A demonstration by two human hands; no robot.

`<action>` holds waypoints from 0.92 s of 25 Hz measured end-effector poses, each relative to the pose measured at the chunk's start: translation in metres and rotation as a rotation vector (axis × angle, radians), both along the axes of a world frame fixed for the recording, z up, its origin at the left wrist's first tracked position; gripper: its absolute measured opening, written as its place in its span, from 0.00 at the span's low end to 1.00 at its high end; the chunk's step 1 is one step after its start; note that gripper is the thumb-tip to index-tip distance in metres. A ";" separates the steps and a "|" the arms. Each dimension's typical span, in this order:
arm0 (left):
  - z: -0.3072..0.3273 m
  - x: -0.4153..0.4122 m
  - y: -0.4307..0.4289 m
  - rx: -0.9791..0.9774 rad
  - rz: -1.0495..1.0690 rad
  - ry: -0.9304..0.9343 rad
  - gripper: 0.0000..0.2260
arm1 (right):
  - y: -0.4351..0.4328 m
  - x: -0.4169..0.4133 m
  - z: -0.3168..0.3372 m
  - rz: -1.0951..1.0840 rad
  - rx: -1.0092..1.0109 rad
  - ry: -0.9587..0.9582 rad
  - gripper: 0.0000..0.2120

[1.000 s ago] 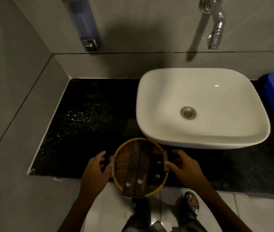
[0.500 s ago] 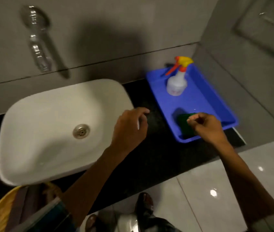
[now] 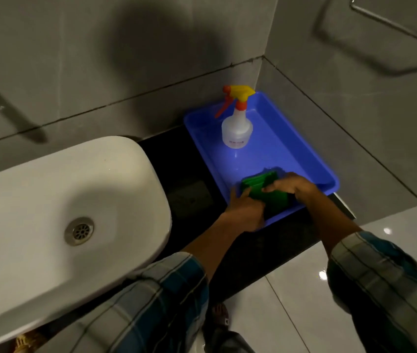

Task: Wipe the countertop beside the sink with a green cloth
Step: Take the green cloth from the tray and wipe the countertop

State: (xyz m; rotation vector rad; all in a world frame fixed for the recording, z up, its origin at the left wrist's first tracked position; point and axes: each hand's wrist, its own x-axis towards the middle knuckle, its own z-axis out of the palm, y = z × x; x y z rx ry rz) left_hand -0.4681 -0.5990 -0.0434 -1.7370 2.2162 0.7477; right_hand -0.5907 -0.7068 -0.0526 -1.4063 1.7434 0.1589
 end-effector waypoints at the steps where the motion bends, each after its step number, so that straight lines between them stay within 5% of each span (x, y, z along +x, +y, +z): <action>1: 0.001 0.001 -0.002 0.018 0.002 -0.005 0.20 | 0.001 0.000 0.000 -0.084 0.031 -0.069 0.38; 4: 0.013 0.013 0.008 -0.050 0.099 0.118 0.20 | 0.013 0.007 0.000 -0.202 -0.039 -0.219 0.31; 9: 0.053 0.097 0.060 -0.453 0.561 0.544 0.19 | 0.063 0.047 0.055 -0.184 -0.385 -0.448 0.17; 13: 0.106 0.181 0.135 -0.434 0.944 0.853 0.23 | 0.137 0.125 0.127 -0.083 -0.087 -1.053 0.15; 15: 0.126 0.230 0.195 -0.442 0.992 1.111 0.18 | 0.191 0.182 0.151 0.041 0.059 -1.181 0.17; 18: 0.124 0.310 0.303 -0.613 1.170 1.092 0.16 | 0.286 0.285 0.150 0.252 0.126 -1.130 0.19; 23: 0.065 0.414 0.474 -0.813 1.603 0.802 0.25 | 0.445 0.448 0.089 0.499 0.028 -0.965 0.21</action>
